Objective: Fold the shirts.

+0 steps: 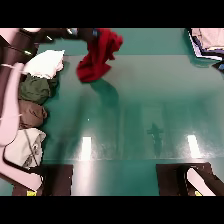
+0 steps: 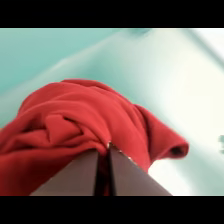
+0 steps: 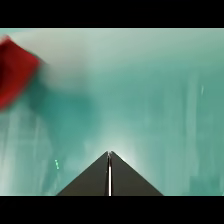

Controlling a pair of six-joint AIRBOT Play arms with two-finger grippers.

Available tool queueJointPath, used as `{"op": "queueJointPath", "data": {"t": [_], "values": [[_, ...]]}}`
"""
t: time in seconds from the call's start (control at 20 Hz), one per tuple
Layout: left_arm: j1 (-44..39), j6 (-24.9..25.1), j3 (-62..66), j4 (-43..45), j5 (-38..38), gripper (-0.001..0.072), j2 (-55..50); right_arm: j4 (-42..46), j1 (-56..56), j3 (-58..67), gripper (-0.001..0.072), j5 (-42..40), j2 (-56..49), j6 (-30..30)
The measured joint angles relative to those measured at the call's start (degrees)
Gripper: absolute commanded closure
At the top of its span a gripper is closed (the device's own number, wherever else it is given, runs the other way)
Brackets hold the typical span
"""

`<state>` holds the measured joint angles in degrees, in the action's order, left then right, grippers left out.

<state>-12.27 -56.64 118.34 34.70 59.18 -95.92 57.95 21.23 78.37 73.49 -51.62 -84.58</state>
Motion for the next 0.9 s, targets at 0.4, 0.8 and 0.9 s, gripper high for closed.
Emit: {"op": "queueJointPath", "data": {"t": [0.4,0.8,0.9], "values": [[-1.1,-0.1,2.1,-2.2,13.1,0.068,20.2,0.0,0.0,12.1,0.0687,0.1,0.0,0.0],[-2.8,-2.7,-24.3,12.1,14.2,0.0644,22.0,0.1,0.0,13.9,0.0687,1.8,0.0,0.0],[-1.1,-4.3,-30.6,15.9,11.9,0.0122,21.3,0.1,0.0,14.0,0.0687,2.0,0.0,0.0]]}}
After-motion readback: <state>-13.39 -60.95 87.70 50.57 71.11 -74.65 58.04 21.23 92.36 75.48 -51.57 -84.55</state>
